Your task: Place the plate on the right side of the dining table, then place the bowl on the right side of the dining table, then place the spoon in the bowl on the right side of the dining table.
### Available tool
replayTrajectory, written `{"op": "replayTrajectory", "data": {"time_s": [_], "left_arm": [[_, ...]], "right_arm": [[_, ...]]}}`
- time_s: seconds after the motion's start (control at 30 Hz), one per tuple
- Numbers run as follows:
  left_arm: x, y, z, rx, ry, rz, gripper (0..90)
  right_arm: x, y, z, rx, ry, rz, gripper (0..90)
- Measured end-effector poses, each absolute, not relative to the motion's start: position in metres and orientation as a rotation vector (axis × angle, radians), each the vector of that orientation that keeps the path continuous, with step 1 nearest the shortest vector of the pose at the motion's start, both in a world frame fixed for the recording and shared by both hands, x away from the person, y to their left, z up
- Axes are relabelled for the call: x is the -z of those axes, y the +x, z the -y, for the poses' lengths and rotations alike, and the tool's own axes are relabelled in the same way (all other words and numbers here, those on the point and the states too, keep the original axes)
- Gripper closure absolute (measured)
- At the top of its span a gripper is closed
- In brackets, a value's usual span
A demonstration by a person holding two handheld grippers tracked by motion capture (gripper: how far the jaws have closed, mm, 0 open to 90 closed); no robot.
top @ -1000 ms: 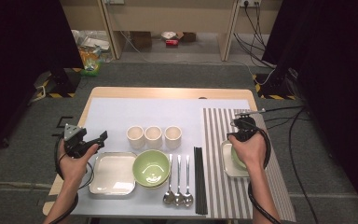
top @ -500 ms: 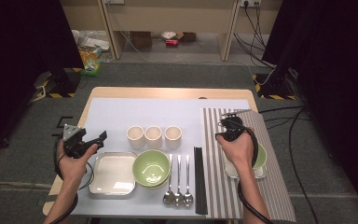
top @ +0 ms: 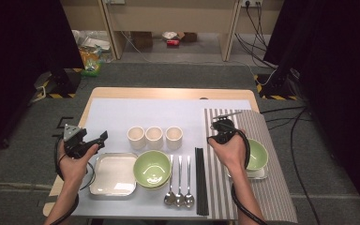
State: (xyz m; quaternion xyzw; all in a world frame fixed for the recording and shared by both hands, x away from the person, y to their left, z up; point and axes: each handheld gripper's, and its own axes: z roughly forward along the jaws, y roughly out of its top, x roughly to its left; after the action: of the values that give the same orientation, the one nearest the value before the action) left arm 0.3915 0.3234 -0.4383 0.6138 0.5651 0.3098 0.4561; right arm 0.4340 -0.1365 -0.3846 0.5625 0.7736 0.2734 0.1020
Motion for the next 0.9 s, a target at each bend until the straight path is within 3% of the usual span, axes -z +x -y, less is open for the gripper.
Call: {"op": "replayTrajectory", "data": {"time_s": [0.9], "left_arm": [[0.438,0.389,-0.326,-0.773,1.504,-1.401,11.5]], "right_arm": [[0.399,0.436,0.118,-0.791,1.656,-2.349,76.4]]}}
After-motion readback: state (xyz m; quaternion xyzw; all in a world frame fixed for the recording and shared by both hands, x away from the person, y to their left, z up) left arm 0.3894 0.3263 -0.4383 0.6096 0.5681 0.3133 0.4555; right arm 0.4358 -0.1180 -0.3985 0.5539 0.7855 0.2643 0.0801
